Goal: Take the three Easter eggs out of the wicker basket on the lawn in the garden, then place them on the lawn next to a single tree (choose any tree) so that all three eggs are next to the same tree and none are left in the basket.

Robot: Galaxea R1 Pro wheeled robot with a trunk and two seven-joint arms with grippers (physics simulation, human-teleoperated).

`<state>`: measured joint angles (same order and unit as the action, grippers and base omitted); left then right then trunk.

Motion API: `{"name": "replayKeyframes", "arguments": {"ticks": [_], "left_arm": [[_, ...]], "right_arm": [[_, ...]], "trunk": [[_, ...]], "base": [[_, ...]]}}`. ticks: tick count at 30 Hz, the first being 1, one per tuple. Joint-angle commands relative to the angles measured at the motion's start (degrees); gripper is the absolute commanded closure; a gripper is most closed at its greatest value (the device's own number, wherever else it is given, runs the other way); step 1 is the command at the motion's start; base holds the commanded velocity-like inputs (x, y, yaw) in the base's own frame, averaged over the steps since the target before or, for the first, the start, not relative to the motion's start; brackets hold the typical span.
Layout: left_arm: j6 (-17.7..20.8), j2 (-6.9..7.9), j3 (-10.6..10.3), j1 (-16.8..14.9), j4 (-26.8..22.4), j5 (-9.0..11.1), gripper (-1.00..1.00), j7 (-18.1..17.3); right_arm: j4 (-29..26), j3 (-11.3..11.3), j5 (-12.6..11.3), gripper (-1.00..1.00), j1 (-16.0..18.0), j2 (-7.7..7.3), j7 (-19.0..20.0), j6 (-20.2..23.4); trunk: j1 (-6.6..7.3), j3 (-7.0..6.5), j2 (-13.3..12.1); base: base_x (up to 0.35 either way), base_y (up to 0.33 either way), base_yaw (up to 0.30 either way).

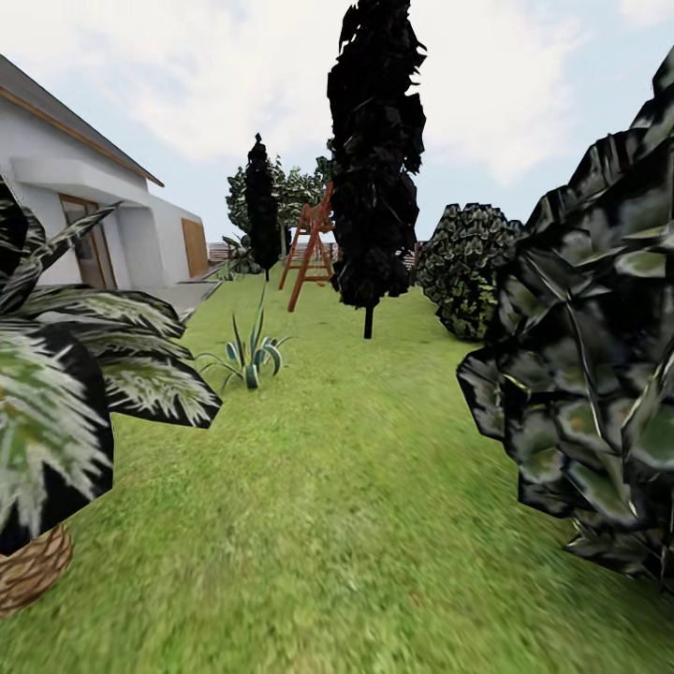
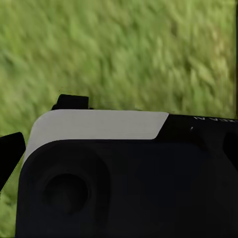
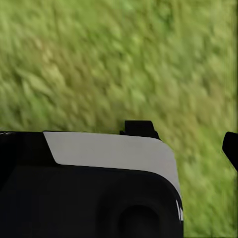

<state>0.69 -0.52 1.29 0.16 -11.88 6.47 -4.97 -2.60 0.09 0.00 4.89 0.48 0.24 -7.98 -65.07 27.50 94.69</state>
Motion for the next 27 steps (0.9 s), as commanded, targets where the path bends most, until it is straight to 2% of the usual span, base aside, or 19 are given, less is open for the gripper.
{"name": "replayKeyframes", "arguments": {"ticks": [1,27], "left_arm": [[0.1,-0.01,0.1,0.0,-0.1,0.6,-1.0,-0.2],[0.1,-0.01,0.1,0.0,-0.1,0.6,-1.0,-0.3]], "right_arm": [[0.1,0.0,0.0,-1.0,0.0,0.0,0.0,-0.2],[0.1,0.0,0.0,-1.0,0.0,0.03,0.0,-0.2]], "trunk": [[-0.03,0.05,0.0],[-0.03,0.05,0.0]], "base": [[0.317,-0.014,0.0],[0.32,-0.024,0.0]]}}
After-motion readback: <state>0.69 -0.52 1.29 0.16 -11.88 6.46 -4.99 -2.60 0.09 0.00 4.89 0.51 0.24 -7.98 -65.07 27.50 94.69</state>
